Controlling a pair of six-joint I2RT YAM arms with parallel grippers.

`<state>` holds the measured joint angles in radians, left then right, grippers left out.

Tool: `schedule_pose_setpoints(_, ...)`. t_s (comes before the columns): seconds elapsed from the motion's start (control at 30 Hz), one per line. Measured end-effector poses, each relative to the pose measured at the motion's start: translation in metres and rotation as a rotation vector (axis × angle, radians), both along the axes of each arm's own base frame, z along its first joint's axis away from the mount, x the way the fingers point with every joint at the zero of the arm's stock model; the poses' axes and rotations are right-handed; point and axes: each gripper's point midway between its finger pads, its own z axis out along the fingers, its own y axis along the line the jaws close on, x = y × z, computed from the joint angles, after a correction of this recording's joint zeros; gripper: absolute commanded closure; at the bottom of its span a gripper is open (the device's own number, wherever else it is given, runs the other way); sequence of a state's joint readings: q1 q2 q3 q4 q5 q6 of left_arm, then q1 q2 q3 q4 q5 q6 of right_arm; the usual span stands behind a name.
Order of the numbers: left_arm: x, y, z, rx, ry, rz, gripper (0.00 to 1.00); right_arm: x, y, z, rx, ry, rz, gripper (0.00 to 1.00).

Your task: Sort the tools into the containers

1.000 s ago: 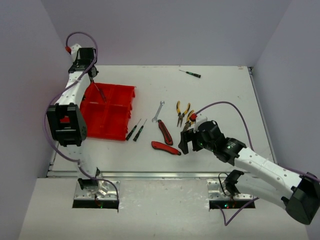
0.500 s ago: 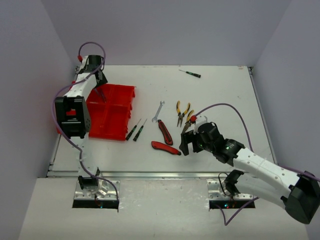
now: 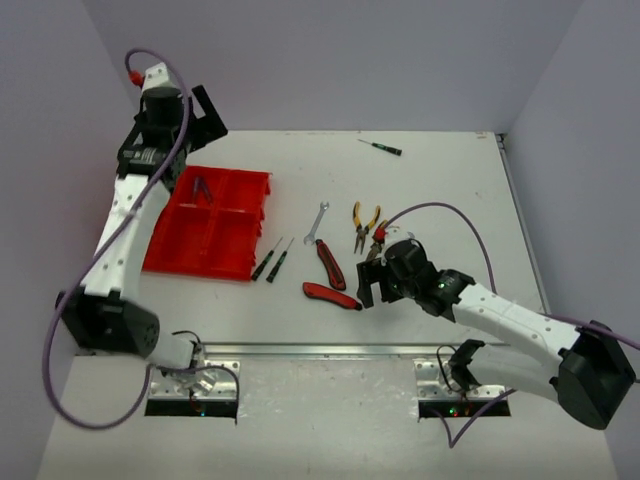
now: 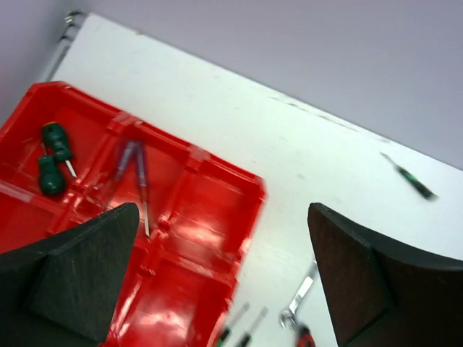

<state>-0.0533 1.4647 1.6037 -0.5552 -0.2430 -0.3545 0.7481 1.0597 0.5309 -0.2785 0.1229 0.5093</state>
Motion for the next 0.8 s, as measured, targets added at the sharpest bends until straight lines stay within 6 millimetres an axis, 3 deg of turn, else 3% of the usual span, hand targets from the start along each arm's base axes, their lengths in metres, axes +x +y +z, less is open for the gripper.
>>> schedule_pose_setpoints(0.07,-0.043,-0.018,0.032,-0.030,-0.112,-0.073,0.00,0.000,0.010,0.004,0.025,0.011,0.035,0.01)
schedule_pose_setpoints(0.13,-0.088,-0.030,0.046,-0.057,-0.199,-0.138,0.00,-0.003,0.023,0.006,0.051,0.042,0.100,0.01)
schedule_pose_setpoints(0.17,-0.110,-0.035,0.045,-0.070,-0.240,-0.176,0.00,-0.005,0.029,0.005,0.047,0.069,0.132,0.01)
schedule_pose_setpoints(0.3,-0.167,-0.047,-0.004,-0.089,-0.257,-0.272,0.00,0.006,0.053,-0.004,-0.049,0.145,0.222,0.01)
schedule_pose_setpoints(0.47,-0.182,-0.049,-0.083,-0.078,-0.096,-0.298,0.00,0.012,0.061,-0.036,-0.189,0.205,0.281,0.05)
schedule_pose_setpoints(0.6,-0.184,-0.056,-0.097,-0.082,-0.055,-0.337,0.00,0.006,0.055,-0.065,-0.292,0.279,0.313,0.13)
schedule_pose_setpoints(0.7,-0.185,-0.061,-0.096,-0.084,-0.059,-0.363,0.00,0.006,0.063,-0.072,-0.324,0.278,0.337,0.30)
schedule_pose_setpoints(0.8,-0.185,-0.066,-0.093,-0.091,-0.069,-0.386,0.00,0.004,0.069,-0.074,-0.344,0.250,0.354,0.58)
